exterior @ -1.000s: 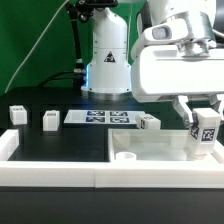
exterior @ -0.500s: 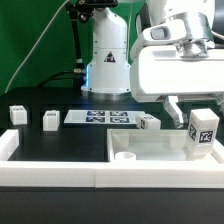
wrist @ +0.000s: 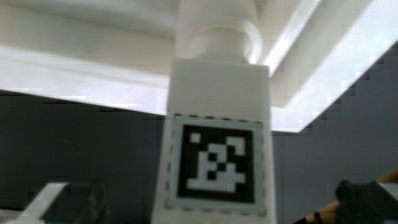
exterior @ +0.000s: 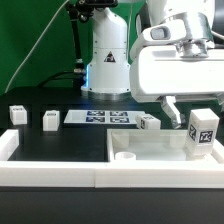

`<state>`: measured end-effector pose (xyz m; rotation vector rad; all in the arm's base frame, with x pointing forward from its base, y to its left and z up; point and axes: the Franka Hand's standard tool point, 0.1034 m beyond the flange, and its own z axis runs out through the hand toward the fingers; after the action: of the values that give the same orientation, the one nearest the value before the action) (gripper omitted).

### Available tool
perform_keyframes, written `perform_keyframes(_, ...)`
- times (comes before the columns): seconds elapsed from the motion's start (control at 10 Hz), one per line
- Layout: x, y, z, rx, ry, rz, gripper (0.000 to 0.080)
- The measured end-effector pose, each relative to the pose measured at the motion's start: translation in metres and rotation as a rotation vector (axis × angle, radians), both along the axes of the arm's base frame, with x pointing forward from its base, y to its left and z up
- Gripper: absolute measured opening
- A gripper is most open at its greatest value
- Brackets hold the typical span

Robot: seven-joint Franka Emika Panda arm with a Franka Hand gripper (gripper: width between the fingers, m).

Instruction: Assemble one leg

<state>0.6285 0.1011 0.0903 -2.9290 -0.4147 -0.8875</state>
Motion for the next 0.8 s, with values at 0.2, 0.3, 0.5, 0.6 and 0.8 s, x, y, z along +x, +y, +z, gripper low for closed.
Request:
perform_keyframes(0.2, 0.010, -0.010, 0.025, -0.011, 0.010, -0.001, 0.0649)
perform_keyframes(0.3, 0.008, -0.009, 0.022, -0.011, 0.010, 0.000, 0.0649)
perform_keyframes(0.5, 0.006, -0.007, 0.017, -0.012, 0.041, 0.005, 0.0649)
perform_keyframes(0.6, 0.003, -0.009, 0.007, -0.013, 0.069, 0.004, 0.0649)
perform_keyframes(0.8, 0.007, -0.005, 0.004, -0.013, 0.271, 0.028, 0.0649)
